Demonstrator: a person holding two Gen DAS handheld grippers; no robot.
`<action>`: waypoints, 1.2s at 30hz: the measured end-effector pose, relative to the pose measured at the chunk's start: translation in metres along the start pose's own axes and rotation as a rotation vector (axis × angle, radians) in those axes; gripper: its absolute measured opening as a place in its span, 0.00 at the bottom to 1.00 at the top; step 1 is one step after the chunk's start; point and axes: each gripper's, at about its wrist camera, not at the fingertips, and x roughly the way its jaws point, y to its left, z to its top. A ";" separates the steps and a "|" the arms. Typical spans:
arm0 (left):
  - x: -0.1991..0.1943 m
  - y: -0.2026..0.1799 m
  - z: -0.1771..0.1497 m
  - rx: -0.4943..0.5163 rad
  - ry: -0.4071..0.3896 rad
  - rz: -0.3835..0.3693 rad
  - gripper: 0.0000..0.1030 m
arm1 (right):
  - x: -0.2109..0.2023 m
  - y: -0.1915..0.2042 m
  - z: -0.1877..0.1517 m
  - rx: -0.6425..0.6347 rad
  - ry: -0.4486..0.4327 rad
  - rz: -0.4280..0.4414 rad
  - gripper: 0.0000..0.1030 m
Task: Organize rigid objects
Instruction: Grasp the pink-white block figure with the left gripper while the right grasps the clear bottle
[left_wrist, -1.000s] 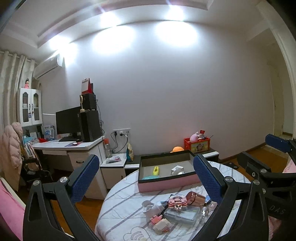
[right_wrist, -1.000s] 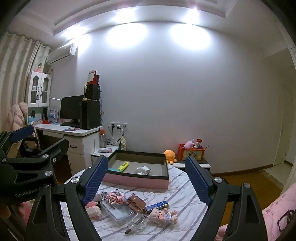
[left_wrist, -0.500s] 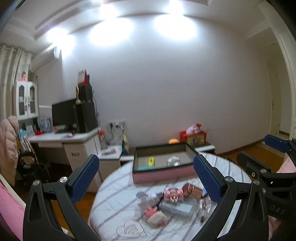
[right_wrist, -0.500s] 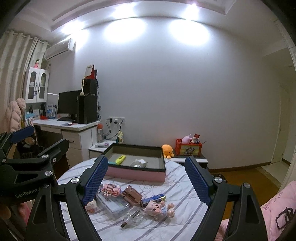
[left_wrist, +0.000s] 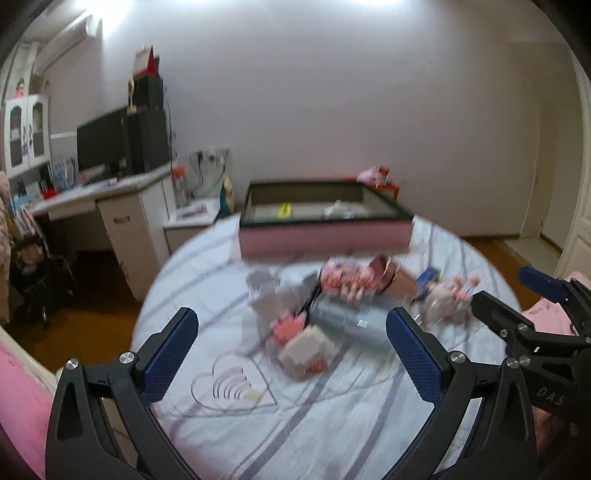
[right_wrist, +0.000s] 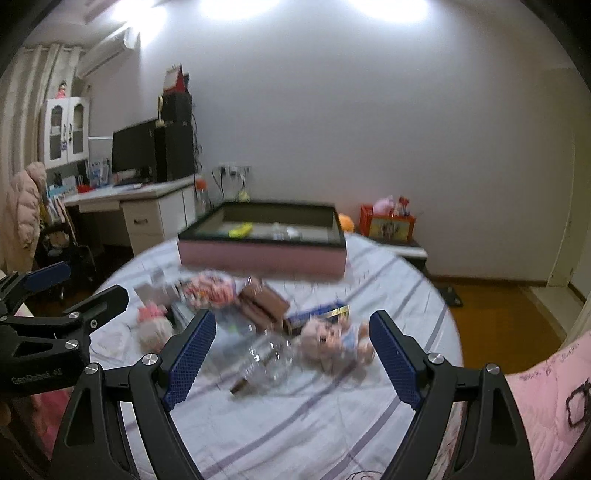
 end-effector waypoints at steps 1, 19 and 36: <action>0.009 0.001 -0.004 -0.006 0.026 -0.003 1.00 | 0.005 -0.001 -0.003 0.004 0.017 -0.003 0.84; 0.088 0.002 -0.015 0.005 0.225 0.002 0.58 | 0.056 -0.013 -0.034 0.060 0.171 0.011 0.84; 0.056 0.009 -0.018 0.047 0.195 -0.009 0.58 | 0.095 -0.003 -0.025 0.133 0.323 0.034 0.84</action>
